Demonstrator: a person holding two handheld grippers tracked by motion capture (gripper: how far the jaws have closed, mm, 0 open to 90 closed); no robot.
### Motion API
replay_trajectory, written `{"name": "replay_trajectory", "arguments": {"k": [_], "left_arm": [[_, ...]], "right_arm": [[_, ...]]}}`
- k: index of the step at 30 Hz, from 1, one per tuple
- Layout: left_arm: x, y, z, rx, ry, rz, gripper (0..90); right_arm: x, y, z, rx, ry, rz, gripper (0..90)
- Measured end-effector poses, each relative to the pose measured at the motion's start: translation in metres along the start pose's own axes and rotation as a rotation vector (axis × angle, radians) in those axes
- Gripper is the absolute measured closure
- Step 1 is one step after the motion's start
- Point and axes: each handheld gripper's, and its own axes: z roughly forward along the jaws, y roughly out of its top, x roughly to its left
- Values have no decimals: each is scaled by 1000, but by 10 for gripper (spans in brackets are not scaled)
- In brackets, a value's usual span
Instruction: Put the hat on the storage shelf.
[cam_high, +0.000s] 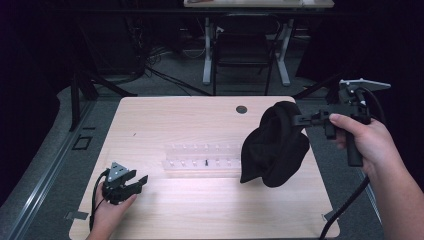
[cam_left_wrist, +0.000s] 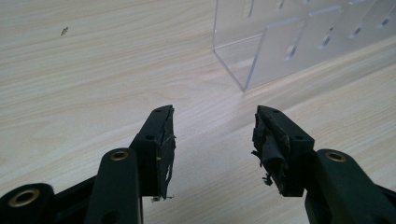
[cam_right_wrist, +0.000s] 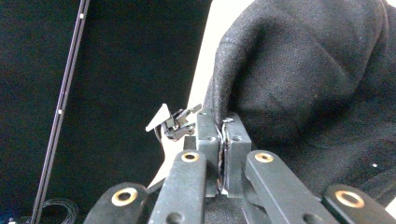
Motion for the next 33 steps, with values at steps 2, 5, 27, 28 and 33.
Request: {"name": "replay_trajectory", "arguments": {"k": [2,5,27,28,33], "left_arm": [[1,0,0,1,0,2,478],[1,0,-1,6,-2,3,478],[1,1,0,-3,-4,-1,480],[1,1,0,-3,-4,-1,480],[1,1,0,-3,-3,0,481]], "right_arm": [[4,4,4,-2,8,-5,882],[7,8,8,0,8,-12,882],[19,32,24,-38,1,-17,882],[18,34,24,-33,1,-20,882],[19,39,31,-36,10,-19,883]]}}
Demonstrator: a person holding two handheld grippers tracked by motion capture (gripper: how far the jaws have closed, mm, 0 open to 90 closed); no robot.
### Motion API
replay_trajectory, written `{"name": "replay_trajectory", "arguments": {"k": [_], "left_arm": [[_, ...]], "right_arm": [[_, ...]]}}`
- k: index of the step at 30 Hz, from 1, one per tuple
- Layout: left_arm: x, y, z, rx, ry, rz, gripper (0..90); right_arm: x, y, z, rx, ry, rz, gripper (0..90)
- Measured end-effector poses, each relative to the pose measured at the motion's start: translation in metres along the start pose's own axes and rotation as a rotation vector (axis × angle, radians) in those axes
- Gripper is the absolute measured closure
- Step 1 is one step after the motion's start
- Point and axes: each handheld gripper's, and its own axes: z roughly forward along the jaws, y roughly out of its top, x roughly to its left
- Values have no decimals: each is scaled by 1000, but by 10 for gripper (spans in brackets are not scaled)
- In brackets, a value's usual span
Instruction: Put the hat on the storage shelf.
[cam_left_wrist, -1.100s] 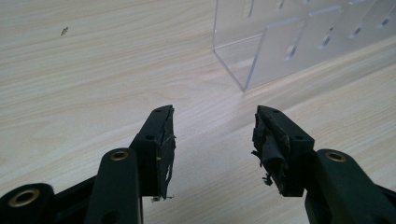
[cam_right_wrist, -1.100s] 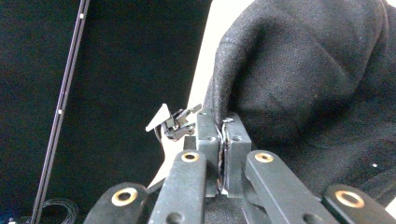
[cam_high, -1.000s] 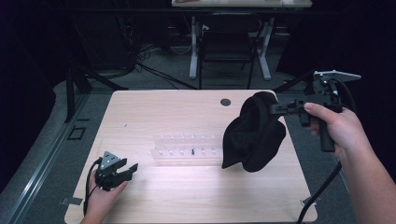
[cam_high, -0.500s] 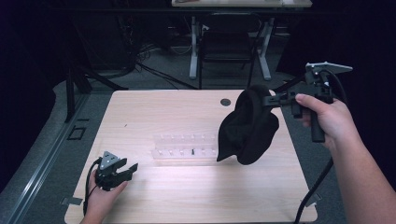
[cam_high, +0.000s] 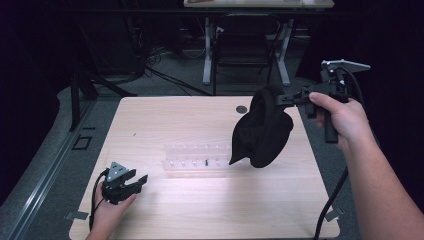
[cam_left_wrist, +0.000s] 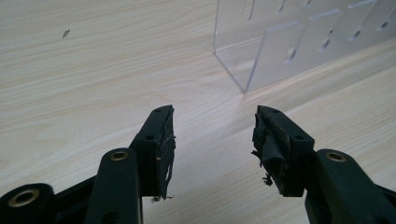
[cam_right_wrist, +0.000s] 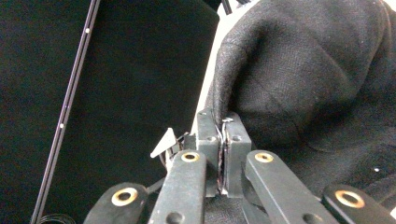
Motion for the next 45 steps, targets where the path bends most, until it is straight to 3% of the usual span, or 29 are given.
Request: {"name": "replay_trajectory", "arguments": {"k": [11,29,45], "left_arm": [[0,1,-1,-2,-1,5,482],[0,1,0,-4,-4,1,481],[0,1,0,-4,-5,5,482]], "right_arm": [[8,8,15,0,9,-3,882],[9,19,36,-7,27,-14,882],[13,20,66,49,18,-42,882]]}}
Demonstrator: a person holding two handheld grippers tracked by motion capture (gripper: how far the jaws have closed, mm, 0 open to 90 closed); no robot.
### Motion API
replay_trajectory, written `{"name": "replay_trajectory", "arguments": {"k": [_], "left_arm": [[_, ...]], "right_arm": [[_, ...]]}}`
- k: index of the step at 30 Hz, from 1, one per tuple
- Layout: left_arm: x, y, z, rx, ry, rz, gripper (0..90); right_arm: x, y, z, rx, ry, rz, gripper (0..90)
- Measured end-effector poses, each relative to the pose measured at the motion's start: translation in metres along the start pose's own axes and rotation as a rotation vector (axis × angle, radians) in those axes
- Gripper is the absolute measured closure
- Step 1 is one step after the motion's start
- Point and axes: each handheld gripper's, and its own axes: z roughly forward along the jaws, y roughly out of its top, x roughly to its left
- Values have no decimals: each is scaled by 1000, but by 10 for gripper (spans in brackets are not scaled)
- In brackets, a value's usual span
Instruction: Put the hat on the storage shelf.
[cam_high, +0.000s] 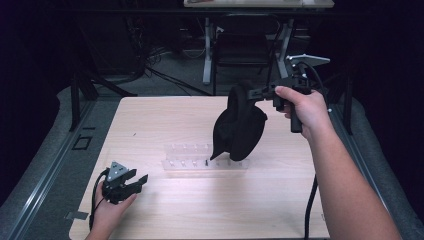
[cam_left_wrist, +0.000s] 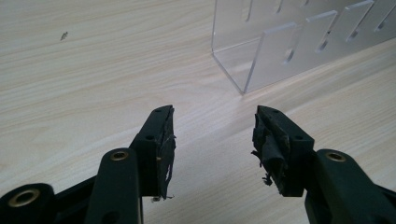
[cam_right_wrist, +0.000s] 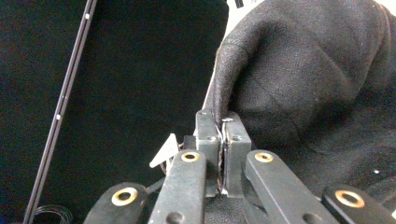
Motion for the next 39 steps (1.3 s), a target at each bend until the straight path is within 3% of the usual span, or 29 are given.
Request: {"name": "replay_trajectory", "arguments": {"k": [18,30,39], "left_arm": [[0,0,0,-1,-1,1,482],[-1,1,0,-5,0,7,482],[-5,2,-1,-7,-4,21,482]], "right_arm": [[-8,0,25,40,-1,2,882],[-6,1,37,42,-17,-4,882],[-2,-1,45,62,2,-16,882]]}}
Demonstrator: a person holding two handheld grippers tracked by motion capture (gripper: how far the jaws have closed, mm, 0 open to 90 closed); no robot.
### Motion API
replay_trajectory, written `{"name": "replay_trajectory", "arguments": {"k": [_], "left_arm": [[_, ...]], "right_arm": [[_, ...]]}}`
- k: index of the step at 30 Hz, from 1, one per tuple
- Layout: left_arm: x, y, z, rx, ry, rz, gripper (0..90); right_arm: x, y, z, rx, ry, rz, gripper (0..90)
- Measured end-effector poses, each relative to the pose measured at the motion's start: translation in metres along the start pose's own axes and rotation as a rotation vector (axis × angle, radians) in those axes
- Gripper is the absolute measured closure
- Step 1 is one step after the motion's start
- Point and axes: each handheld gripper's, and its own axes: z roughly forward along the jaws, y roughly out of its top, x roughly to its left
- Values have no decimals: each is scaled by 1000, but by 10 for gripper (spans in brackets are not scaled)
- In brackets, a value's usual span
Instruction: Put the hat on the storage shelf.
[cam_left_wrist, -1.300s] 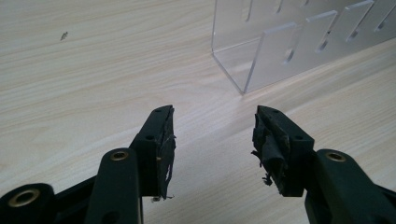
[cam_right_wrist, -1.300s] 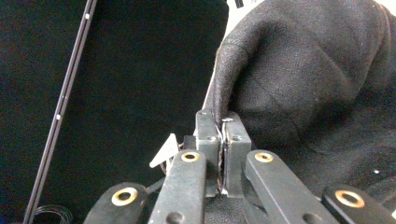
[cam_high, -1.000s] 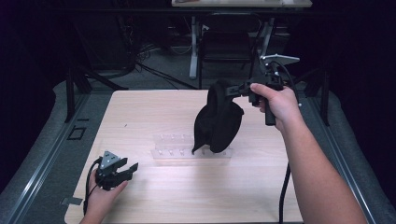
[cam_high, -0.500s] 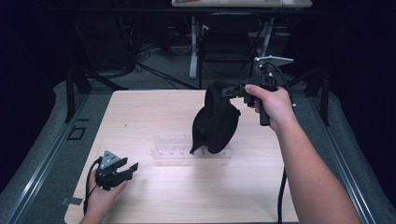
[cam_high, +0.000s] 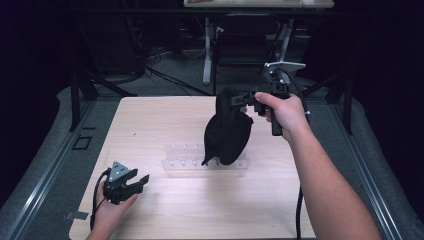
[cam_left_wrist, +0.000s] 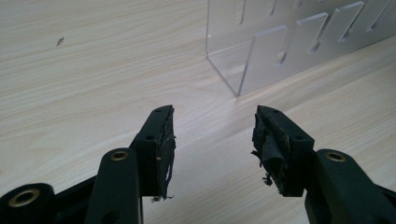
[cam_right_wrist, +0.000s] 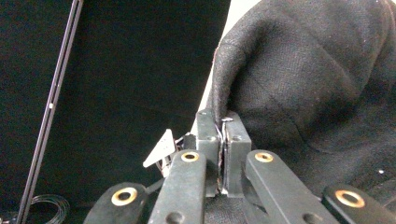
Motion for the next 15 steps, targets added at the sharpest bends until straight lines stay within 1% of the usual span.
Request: {"name": "replay_trajectory", "arguments": {"k": [5,9,13,15], "left_arm": [[-3,2,2,-5,-6,5,484],[-5,5,1,-14,-15,-5,496],[-9,11,-2,-25,-23,16,502],[-15,16,-2,-35,-35,28,501]], "right_arm": [[1,-2,7,4,24,1,881],[-1,-2,9,-7,40,14,881],[-1,-2,11,-12,46,20,881],[1,-3,11,-17,37,20,881]]}}
